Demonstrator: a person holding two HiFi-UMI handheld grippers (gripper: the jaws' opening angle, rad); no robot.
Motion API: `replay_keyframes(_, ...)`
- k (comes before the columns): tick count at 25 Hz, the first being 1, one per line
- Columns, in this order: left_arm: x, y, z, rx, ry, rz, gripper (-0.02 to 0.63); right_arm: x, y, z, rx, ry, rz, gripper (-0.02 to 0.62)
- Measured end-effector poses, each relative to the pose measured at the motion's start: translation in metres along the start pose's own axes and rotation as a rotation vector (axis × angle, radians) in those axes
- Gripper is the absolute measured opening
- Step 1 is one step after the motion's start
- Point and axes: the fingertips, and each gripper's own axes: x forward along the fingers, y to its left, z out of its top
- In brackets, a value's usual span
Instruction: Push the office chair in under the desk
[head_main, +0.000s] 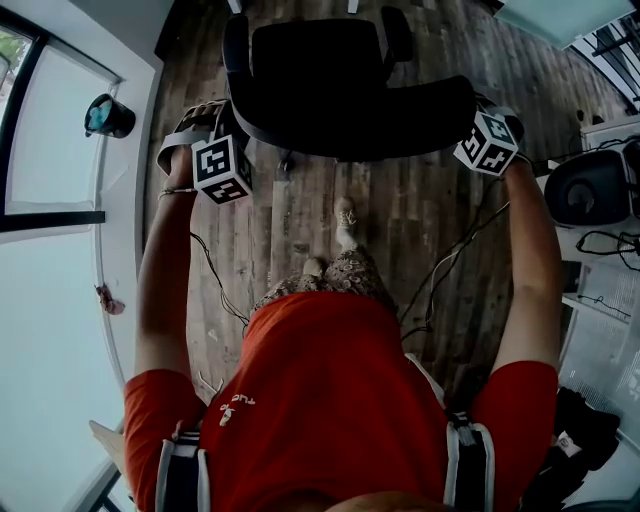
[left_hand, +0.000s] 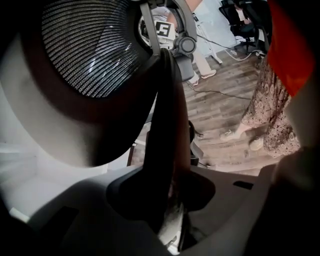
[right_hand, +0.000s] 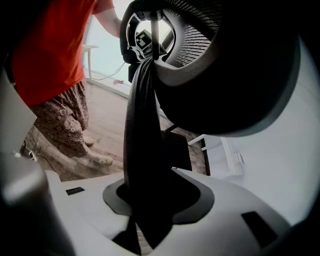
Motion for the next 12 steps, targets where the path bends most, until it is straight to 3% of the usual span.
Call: replay_keyframes(12, 0.07, 0.072, -0.001, -0.026, 0.033, 0.008, 0.126, 0.047, -0.096, -0.026, -0.037, -0.037, 0.004, 0.155)
